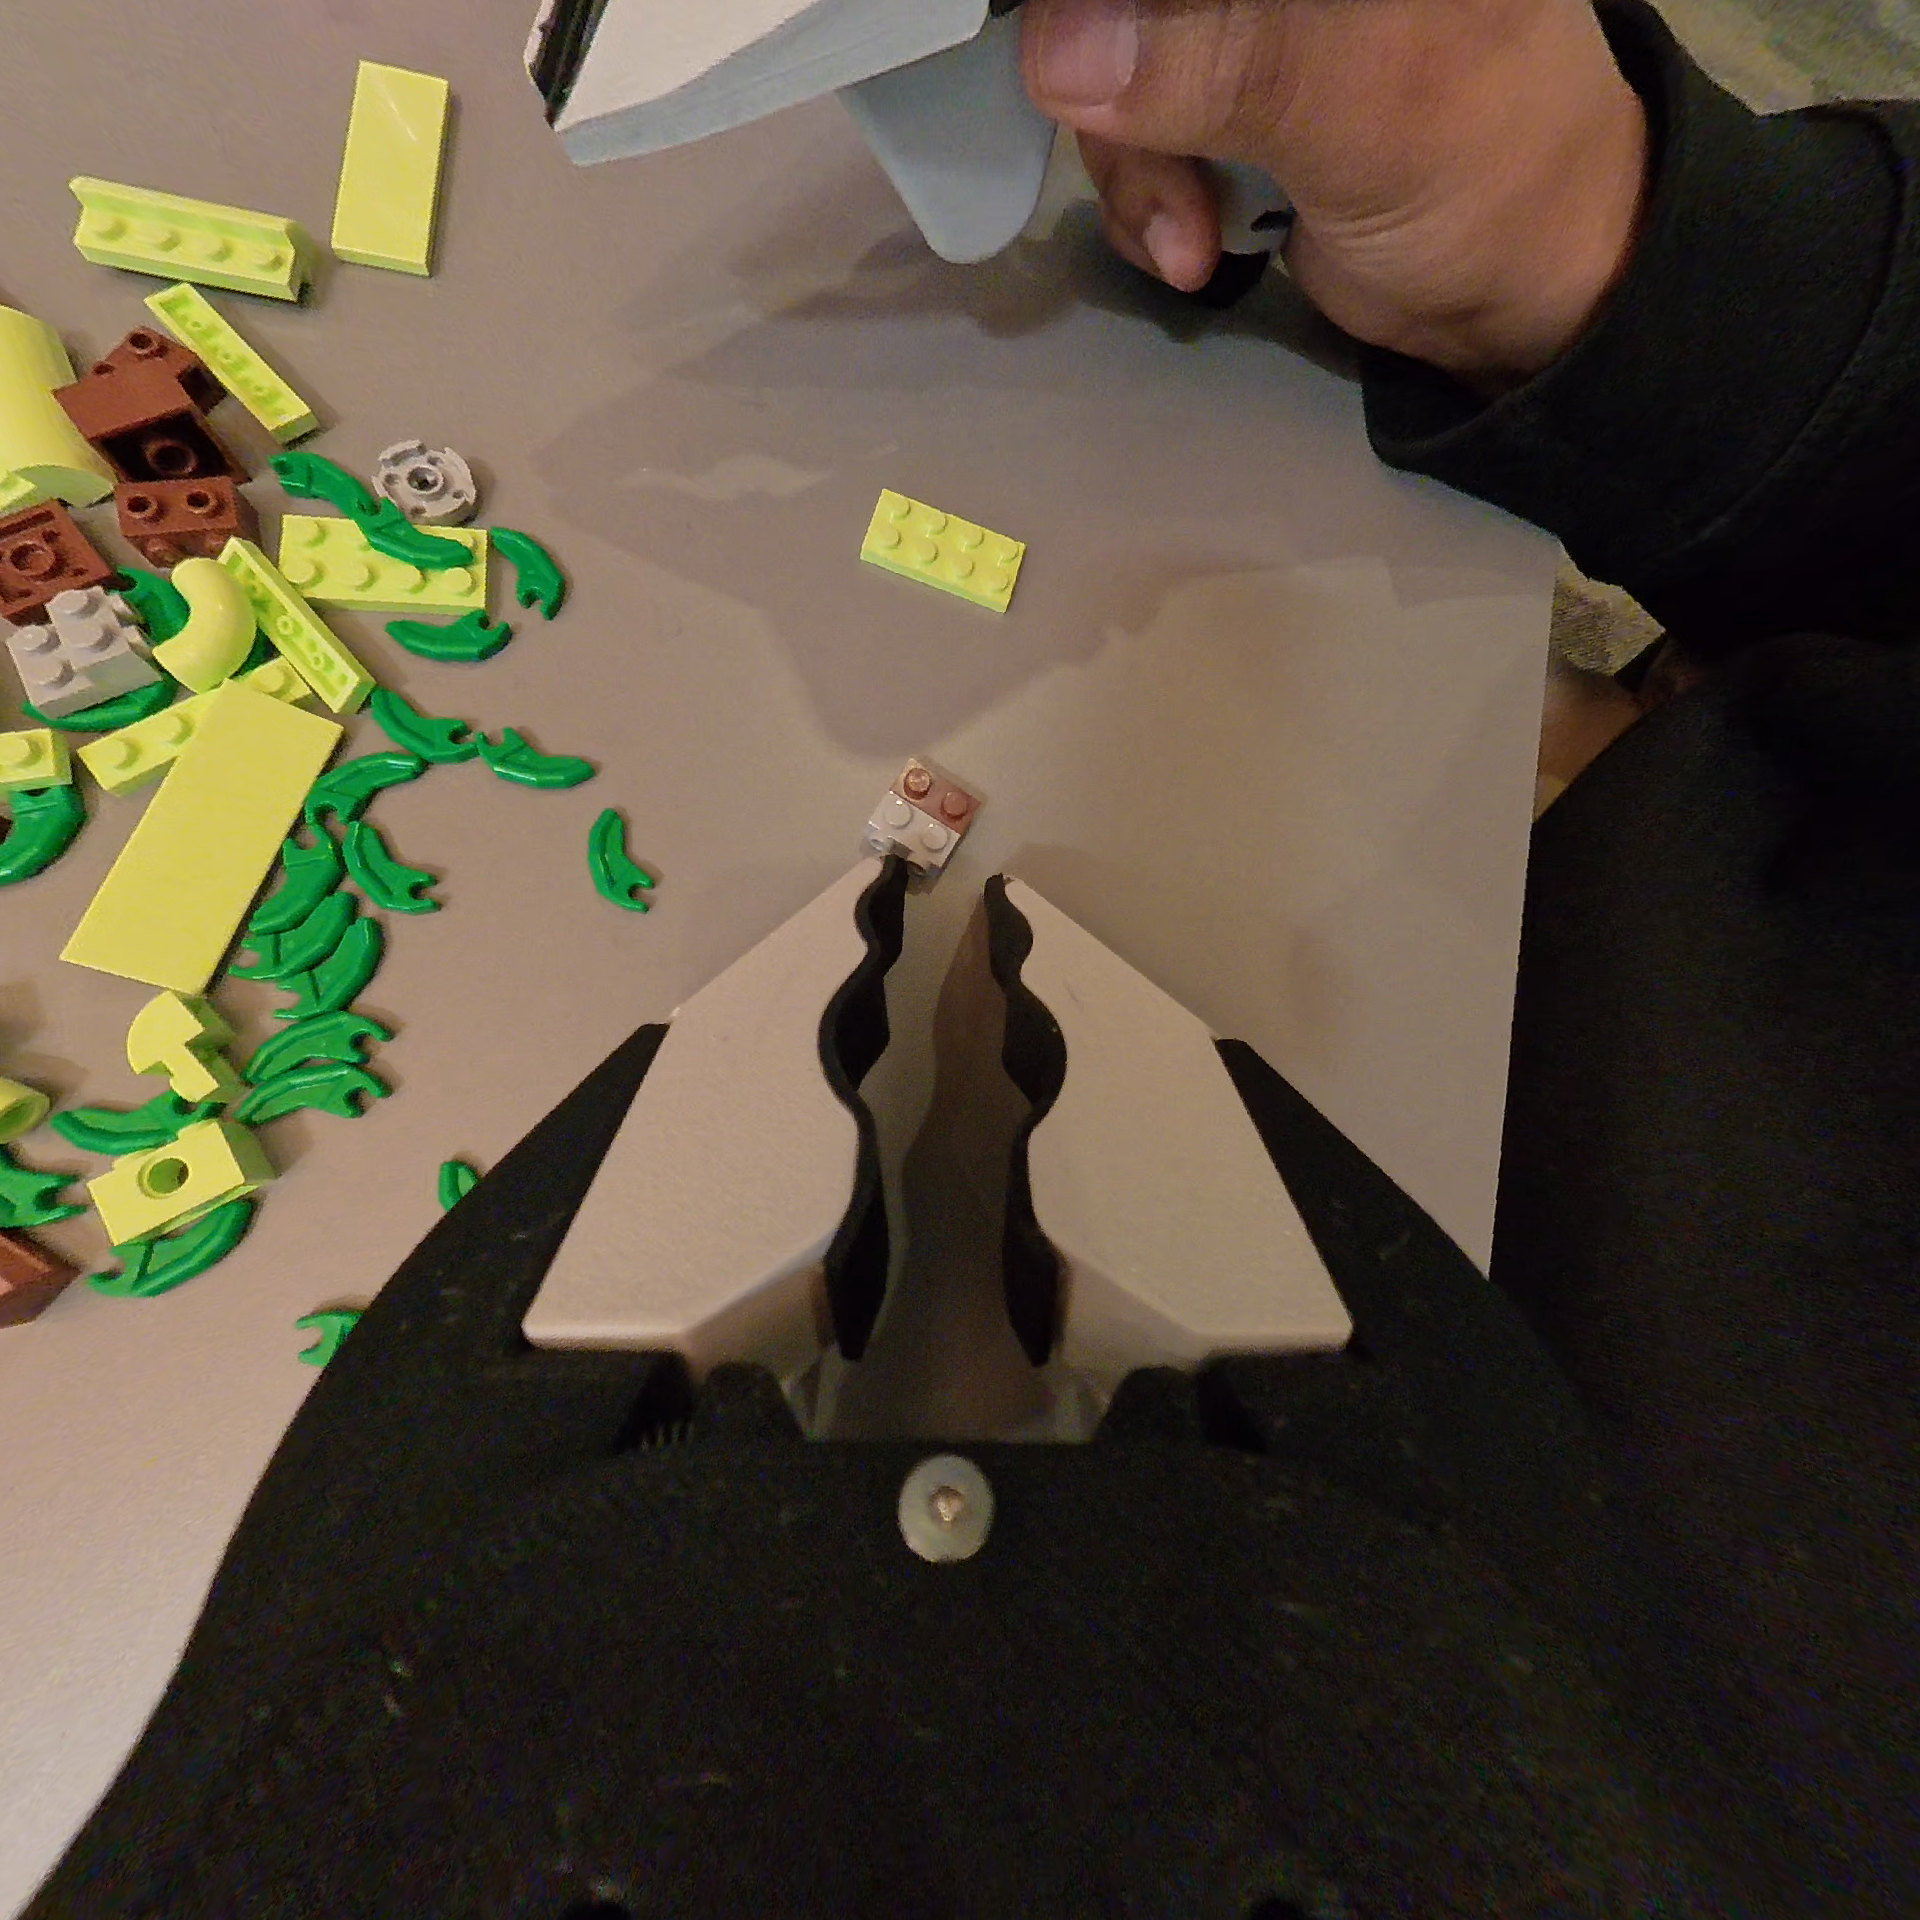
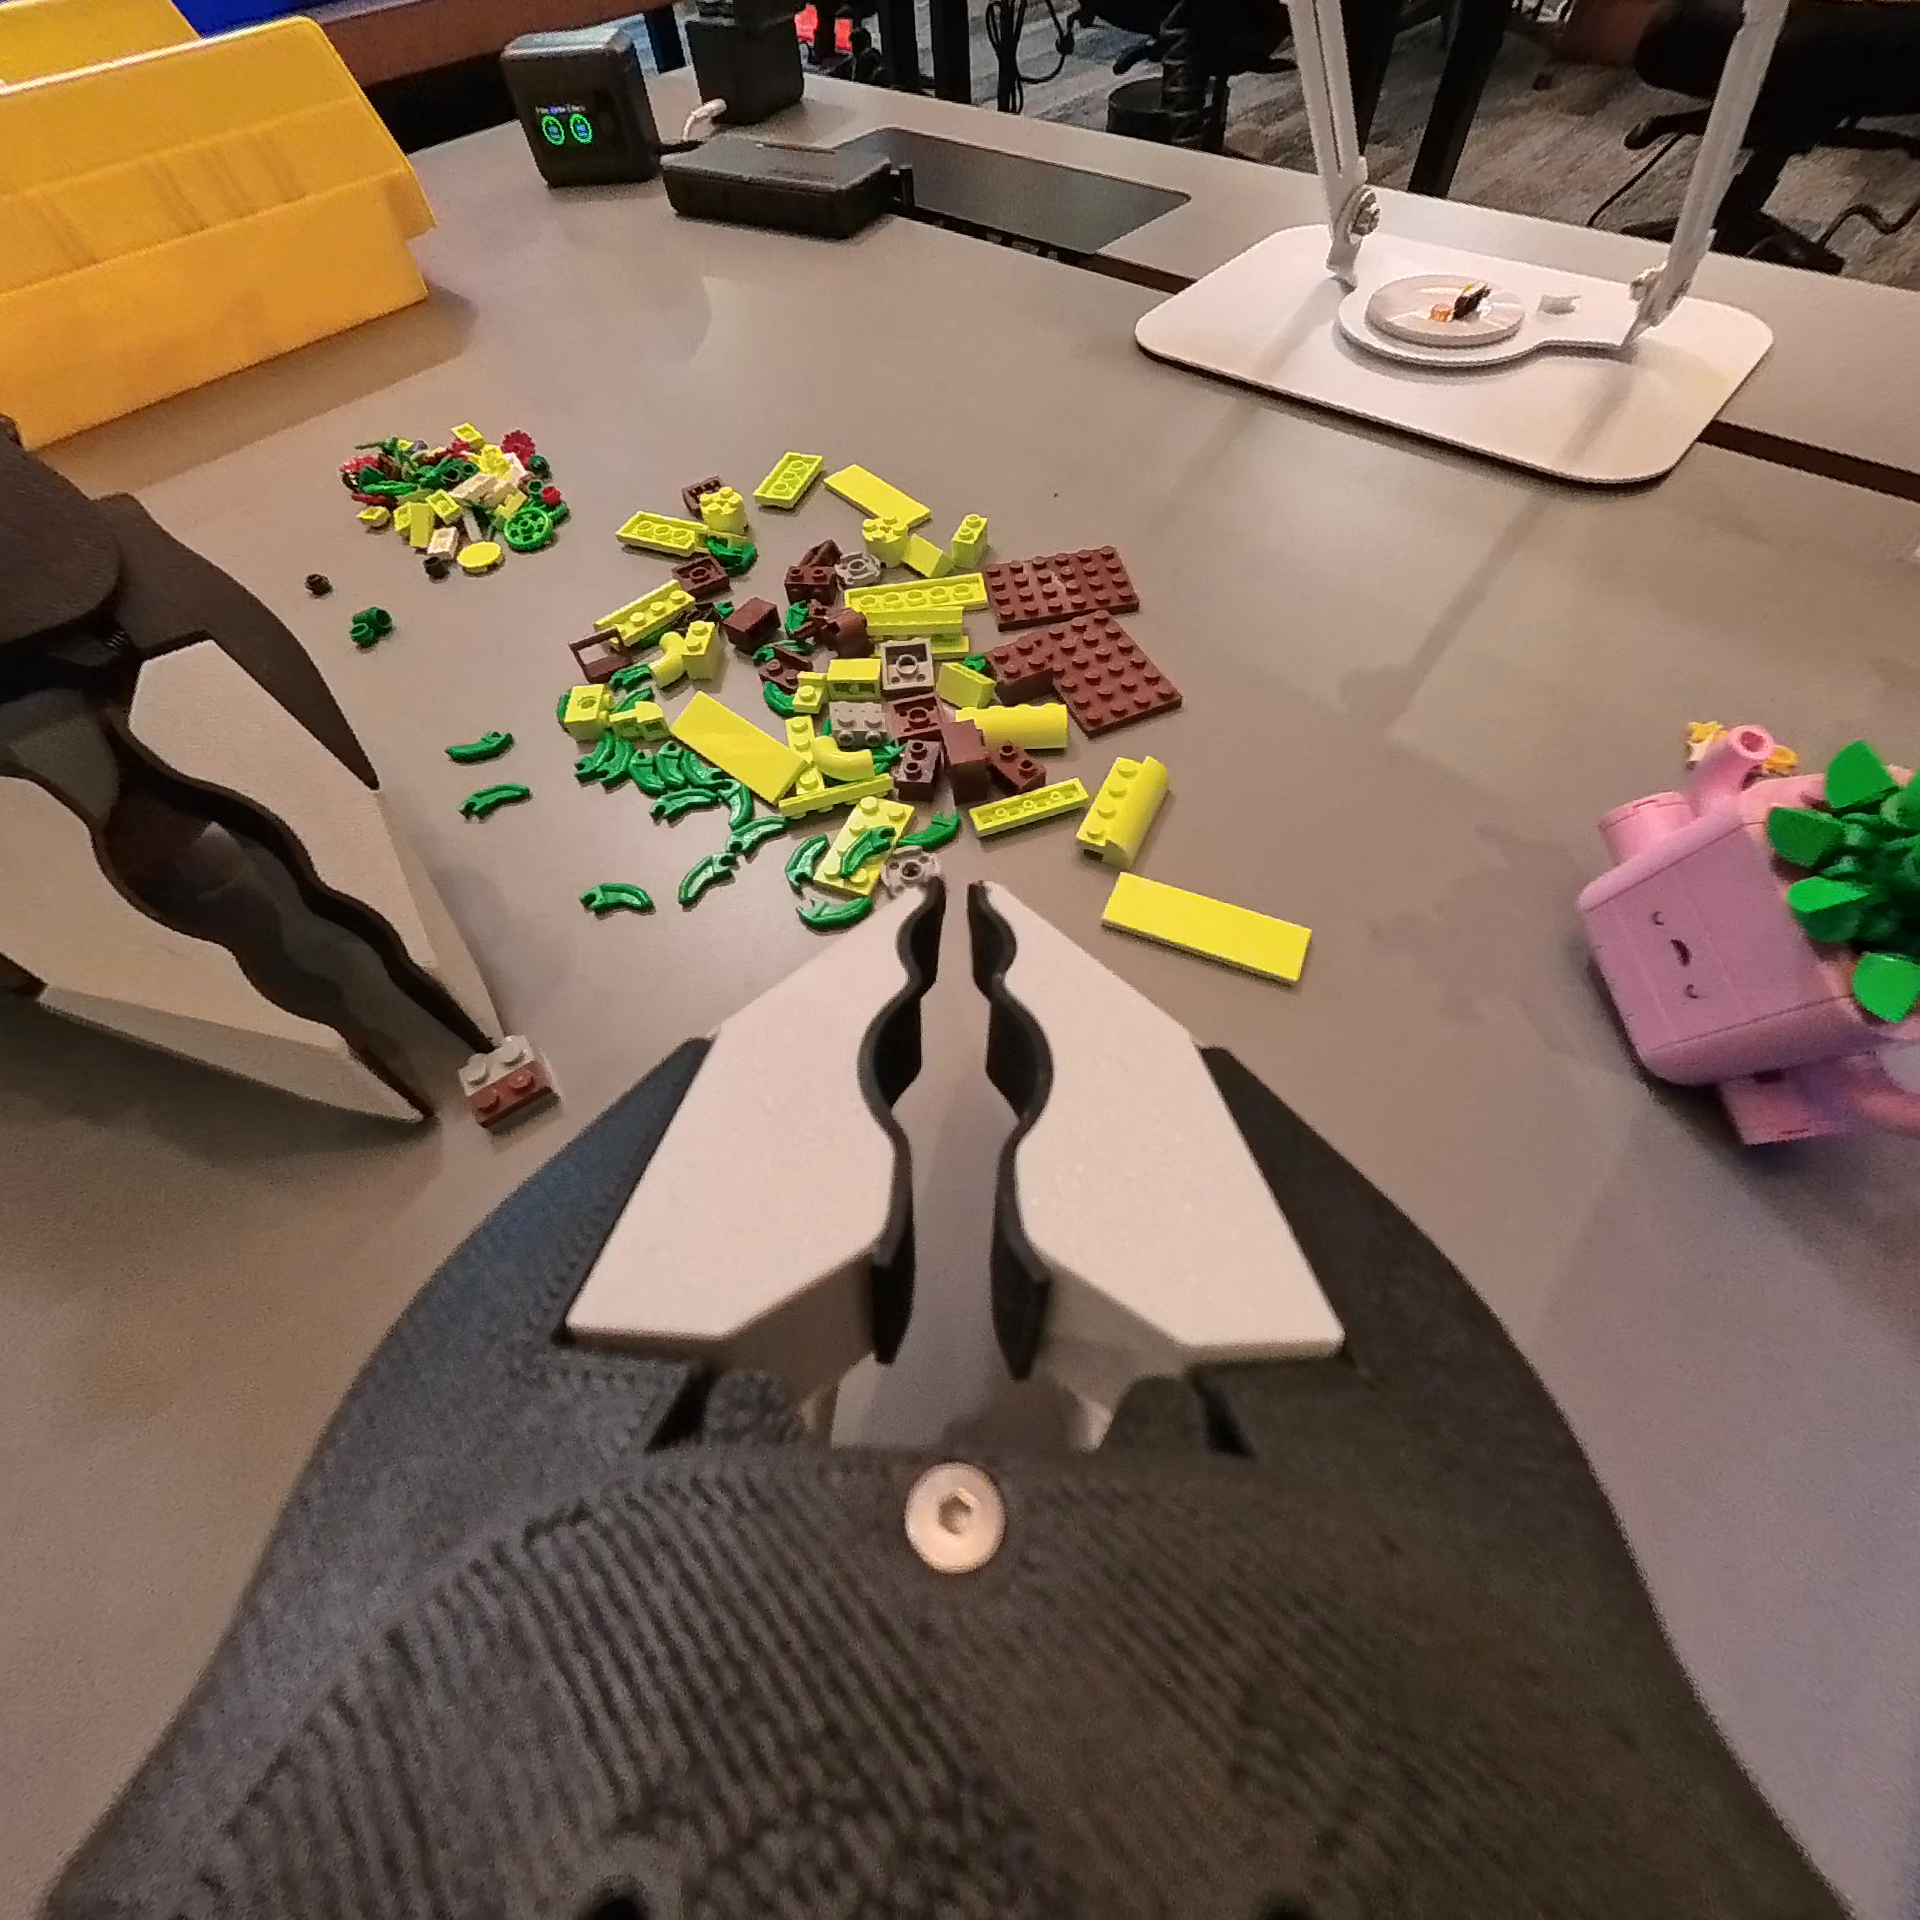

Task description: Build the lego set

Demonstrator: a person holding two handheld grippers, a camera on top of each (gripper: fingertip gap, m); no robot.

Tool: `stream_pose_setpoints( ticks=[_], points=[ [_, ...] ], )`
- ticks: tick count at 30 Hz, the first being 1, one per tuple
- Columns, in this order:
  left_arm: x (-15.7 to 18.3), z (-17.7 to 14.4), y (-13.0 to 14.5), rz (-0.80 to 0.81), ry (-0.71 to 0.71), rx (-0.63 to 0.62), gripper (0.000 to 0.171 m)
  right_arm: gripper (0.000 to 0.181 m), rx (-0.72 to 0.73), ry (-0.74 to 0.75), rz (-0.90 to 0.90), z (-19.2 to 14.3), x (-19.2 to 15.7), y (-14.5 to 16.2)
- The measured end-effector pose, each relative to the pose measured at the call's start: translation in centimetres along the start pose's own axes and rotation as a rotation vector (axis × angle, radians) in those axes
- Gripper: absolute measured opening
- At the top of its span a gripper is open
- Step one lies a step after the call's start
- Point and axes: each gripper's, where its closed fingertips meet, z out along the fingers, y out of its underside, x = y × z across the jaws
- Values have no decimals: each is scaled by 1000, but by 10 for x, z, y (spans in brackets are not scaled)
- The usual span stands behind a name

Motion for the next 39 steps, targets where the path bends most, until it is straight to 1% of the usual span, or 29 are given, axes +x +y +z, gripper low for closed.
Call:
stream_pose_setpoints(
  ticks=[4, 8, 13, 16, 19, 22, 26, 28, 33, 36, 39],
  points=[
    [0, 0, 0, 16, -13, -2, 14, 4, 0, -1, 2, 0, -4, 0],
    [1, 1, 0, 38, -33, -5, 15, 9, -33, -26, 14, -1, -14, 6],
    [6, 3, 0, 48, -23, -6, 17, 28, -106, -99, 42, -9, -29, 23],
    [6, 4, -2, 39, -25, -4, 17, 33, -120, -141, 70, -20, -40, 30],
    [8, 7, -4, 27, -17, -2, 18, 34, -106, -183, 110, -31, -56, 33],
    [10, 9, -6, 37, -17, -4, 18, 34, -129, -148, 91, -36, -61, 40],
    [13, 12, -7, 62, -28, -9, 18, 32, -219, -35, -11, -30, -54, 55],
    [18, 15, -8, 75, -22, -11, 19, 30, -267, -8, -50, -28, -52, 62],
    [45, 29, -16, 122, 29, -15, 22, 26, -282, 41, -85, -31, -43, 66],
    [49, 28, -23, 175, 12, 27, 22, 26, -283, 19, -54, -36, -38, 68],
    [35, 21, -25, 180, -43, 49, 22, 21, -287, -11, -26, -41, -35, 71]
  ],
)
